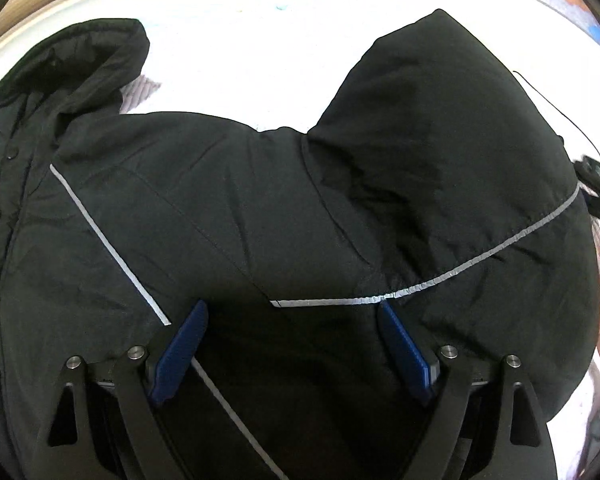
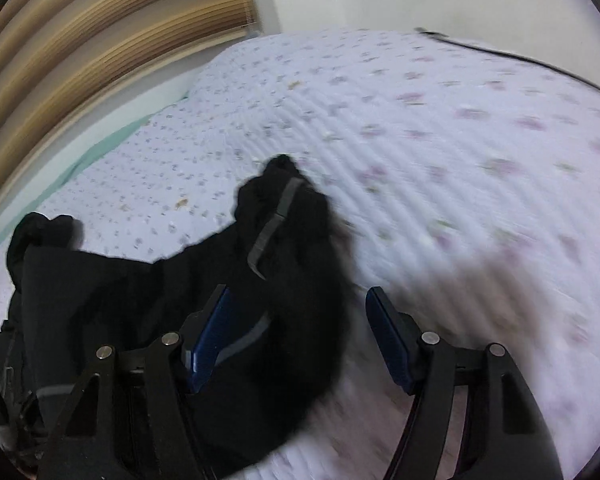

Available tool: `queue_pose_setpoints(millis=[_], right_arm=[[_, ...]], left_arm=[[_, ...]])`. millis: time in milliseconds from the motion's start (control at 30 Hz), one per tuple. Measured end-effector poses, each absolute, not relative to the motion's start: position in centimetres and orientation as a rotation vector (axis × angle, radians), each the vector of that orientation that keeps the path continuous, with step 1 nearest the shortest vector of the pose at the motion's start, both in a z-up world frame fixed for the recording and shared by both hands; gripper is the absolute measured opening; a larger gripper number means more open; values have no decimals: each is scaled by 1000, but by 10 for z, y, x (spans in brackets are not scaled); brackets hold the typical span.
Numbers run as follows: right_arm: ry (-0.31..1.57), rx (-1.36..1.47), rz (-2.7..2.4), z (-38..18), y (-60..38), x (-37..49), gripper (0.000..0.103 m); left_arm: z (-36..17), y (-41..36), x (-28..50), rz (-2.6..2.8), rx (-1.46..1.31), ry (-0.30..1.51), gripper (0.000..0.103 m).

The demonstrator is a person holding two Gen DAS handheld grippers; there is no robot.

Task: Fold large clothes
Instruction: 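Grasp the black jacket's sleeve cuff with the right tool and lift it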

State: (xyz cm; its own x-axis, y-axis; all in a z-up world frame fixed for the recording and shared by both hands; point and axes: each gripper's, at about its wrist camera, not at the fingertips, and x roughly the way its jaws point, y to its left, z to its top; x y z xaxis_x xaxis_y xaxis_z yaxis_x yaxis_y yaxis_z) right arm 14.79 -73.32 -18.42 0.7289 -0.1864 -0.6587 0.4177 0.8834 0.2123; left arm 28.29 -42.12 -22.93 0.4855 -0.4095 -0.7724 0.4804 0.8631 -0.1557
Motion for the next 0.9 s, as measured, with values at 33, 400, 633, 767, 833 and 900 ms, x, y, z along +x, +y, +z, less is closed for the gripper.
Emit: queue_pose_setpoints(millis=[33,400,633,767,833,900], right_arm=[[695,366,-309,-187,-732,157,46],[503,174,-511,-86,-729,71,14],[569,305,-551,-102,-773,45,13],[613,338,-474,-120,-772,52,13],[594,350,-381,-116,-764,49,13],[566,306,-298,-103,-739,55,13]], left_arm=[[-229,-422,283,-543,84,915,88],[-158,-426,252,-645,24,779,87],[-215,-485,277,-737,116,1059,86],[-215,-486,271,-761,174,1027,87],[-205,-476,268,-755,178,1006,87],[-190,-459,259,-748,169,974,87]])
